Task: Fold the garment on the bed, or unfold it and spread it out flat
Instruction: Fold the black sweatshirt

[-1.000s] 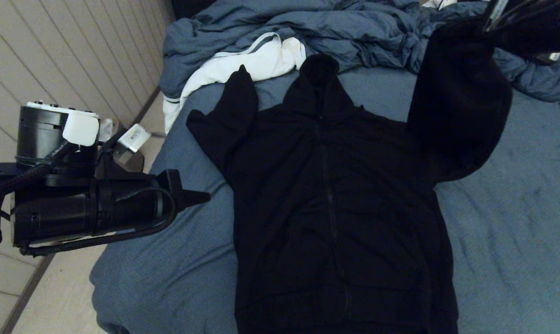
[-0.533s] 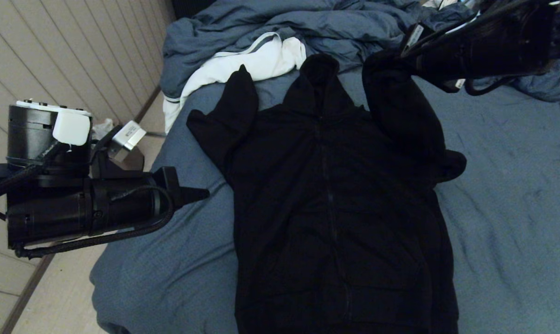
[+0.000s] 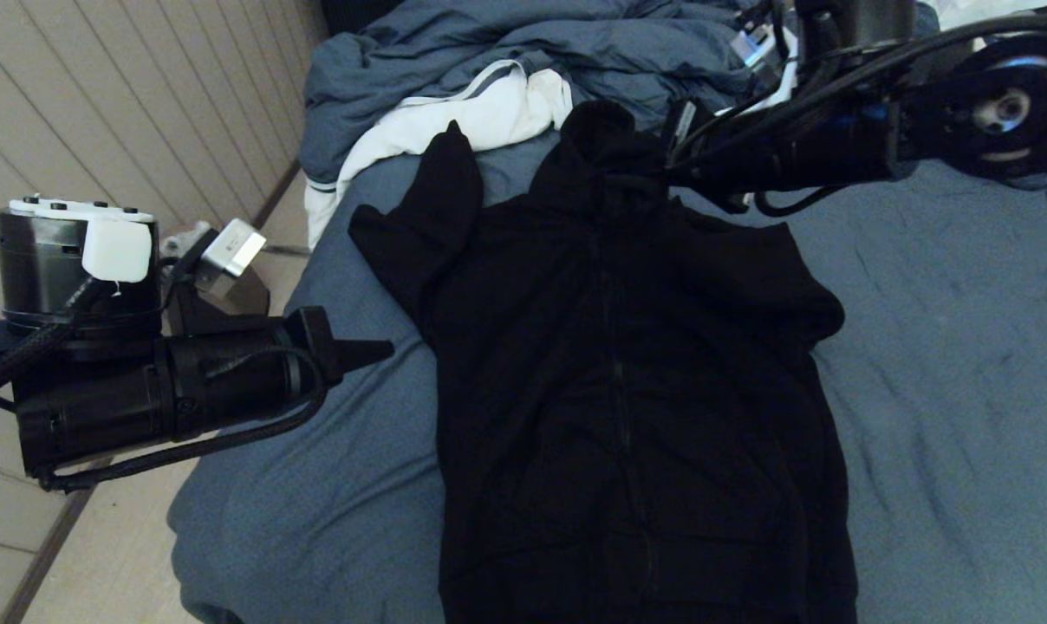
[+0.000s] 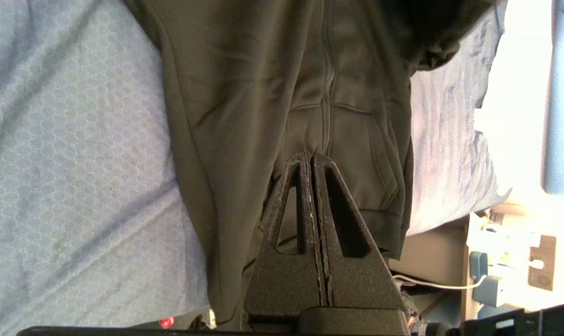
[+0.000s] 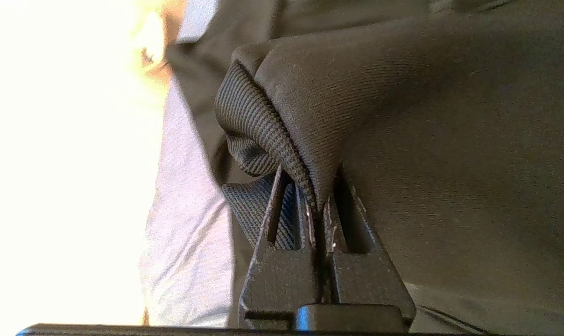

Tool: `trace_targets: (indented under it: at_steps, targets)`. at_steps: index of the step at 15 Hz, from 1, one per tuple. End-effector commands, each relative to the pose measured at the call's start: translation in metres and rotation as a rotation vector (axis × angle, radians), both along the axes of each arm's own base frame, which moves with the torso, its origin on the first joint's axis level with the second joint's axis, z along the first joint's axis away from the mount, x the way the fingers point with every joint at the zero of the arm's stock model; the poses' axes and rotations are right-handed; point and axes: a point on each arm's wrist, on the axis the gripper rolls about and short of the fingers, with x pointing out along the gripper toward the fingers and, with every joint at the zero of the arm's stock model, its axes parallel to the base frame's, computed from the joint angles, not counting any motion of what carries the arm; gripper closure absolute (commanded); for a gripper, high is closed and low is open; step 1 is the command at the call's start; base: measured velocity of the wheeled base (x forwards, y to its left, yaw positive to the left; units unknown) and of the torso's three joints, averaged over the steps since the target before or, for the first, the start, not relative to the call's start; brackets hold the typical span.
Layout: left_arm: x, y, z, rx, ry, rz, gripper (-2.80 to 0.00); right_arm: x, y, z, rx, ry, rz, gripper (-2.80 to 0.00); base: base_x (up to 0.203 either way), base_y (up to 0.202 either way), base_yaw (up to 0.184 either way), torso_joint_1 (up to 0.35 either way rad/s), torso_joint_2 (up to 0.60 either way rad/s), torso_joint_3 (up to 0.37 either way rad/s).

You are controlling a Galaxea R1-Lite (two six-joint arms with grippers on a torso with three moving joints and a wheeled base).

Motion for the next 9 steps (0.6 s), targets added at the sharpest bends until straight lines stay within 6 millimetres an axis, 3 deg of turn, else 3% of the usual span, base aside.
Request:
trace_targets:
  at_steps: [1,9]
  targets:
    - [0.001,0.000,-0.001,-0.003,0.004,-0.001,0.00,0.014,0.013,-0.018,-0.014,0.039,0.015,0.00,0.000,0.000,0.000,0.000,0.00,0.000]
    - [-0.008,0.005,0.008,-0.013,-0.034,0.007,0.00,0.041,0.039,-0.061,-0.066,0.112,0.007,0.00,0.000,0.000,0.000,0.000,0.00,0.000]
